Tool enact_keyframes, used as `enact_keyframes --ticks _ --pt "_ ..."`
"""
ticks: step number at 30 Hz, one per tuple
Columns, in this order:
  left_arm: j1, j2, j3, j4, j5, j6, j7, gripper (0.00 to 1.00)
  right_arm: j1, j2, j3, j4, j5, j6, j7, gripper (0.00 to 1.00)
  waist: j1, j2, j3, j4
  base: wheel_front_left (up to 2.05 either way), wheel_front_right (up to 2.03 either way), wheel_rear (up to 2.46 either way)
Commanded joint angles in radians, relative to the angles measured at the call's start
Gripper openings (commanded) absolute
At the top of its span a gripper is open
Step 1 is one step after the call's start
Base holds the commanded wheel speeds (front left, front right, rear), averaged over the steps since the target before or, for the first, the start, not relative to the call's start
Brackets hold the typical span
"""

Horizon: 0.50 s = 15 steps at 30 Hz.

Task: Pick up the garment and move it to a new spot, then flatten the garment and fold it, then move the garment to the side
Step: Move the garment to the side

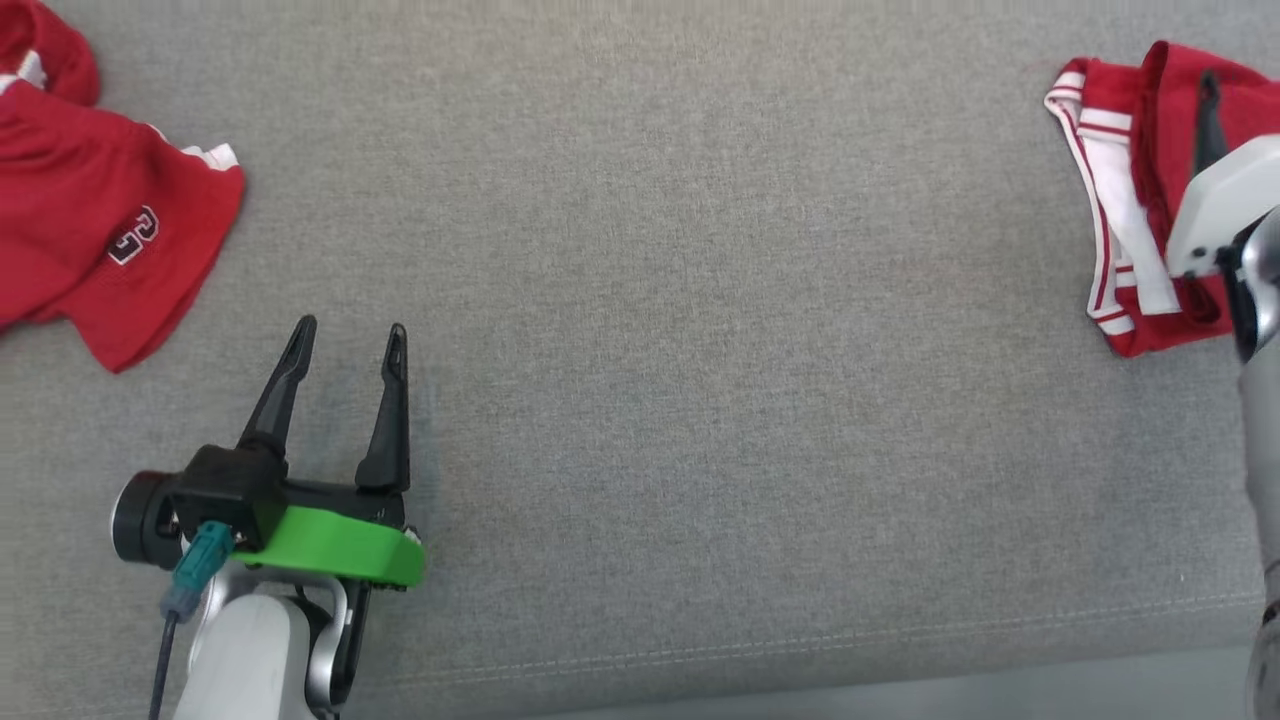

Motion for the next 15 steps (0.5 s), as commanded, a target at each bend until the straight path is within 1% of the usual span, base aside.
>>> enact_keyframes --ticks 1,2,3,5,10,15 --pt "0.02 -0.005 0.009 0.014 -0.011 0.009 -0.006 1.0 0.035 0.009 0.014 -0.004 0.023 -0.002 -0.015 1.0 0.0 0.0 -0.106 0.045 0.0 0.0 0.0" --pt "0.028 -0.009 0.009 0.03 -0.015 0.011 -0.009 1.0 0.055 0.015 0.032 -0.012 0.029 -0.002 -0.029 1.0 0.0 0.0 -0.13 0.051 0.0 0.0 0.0" --pt "0.042 -0.013 0.015 0.058 -0.019 0.022 -0.01 1.0 0.092 0.032 0.062 -0.03 0.056 -0.002 -0.046 1.0 0.0 0.0 -0.169 0.062 0.0 0.0 0.0" --pt "0.058 -0.014 0.025 0.086 -0.019 0.043 -0.01 1.0 0.141 0.054 0.088 -0.051 0.081 -0.002 -0.059 1.0 0.0 0.0 -0.208 0.072 0.0 0.0 0.0" --pt "0.093 -0.019 0.044 0.144 -0.037 0.072 -0.002 1.0 0.262 0.106 0.127 -0.11 0.16 -0.002 -0.078 1.0 0.0 0.0 -0.304 0.097 0.0 0.0 0.0" --pt "0.126 -0.026 0.056 0.173 -0.058 0.093 0.004 1.0 0.385 0.152 0.169 -0.195 0.216 -0.002 -0.102 1.0 0.0 0.0 -0.395 0.117 0.0 0.0 0.0"
